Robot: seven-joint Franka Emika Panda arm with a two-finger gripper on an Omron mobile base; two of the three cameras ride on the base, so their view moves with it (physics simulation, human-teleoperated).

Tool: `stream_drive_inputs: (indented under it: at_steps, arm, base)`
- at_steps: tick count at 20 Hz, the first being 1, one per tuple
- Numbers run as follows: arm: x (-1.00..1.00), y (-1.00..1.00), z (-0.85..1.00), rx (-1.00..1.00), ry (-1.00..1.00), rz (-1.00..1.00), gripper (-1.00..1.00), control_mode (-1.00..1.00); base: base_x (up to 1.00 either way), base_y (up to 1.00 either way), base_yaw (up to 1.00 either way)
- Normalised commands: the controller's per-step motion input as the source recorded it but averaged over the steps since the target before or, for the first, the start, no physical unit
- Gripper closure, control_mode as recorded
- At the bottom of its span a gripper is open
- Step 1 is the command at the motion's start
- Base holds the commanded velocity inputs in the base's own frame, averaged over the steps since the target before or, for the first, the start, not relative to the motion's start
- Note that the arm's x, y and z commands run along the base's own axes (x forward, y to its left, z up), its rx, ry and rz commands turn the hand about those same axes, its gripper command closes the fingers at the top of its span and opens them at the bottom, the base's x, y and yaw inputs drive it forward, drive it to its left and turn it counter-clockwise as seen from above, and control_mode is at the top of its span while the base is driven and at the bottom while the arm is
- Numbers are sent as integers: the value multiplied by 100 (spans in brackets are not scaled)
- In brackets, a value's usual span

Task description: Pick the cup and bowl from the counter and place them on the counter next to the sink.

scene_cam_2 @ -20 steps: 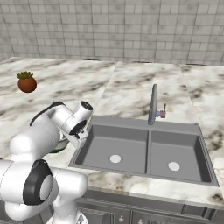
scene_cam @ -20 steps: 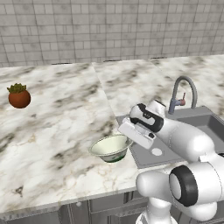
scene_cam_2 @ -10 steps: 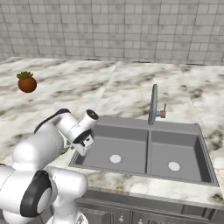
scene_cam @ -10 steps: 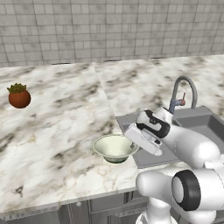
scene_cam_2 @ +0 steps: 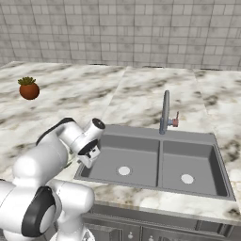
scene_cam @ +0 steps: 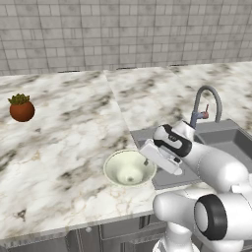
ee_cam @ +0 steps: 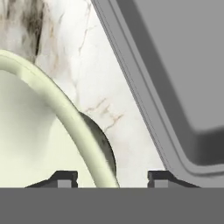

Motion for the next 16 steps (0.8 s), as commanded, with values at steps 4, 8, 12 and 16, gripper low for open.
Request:
stream_drive_inputs:
  at_steps: [4,8,12,16]
  arm:
    - [-4,0,23,-1,0,0,-100,-100]
    - [-8,-9,41,-1,0,0,-100,-100]
    - [-28,-39,39,-2,0,0,-100,-100]
    - [-61,-45,29,-1,0,0,-100,-100]
  base:
    - [0,0,0]
    - [0,0,0]
    - [0,0,0]
    - [0,0,0]
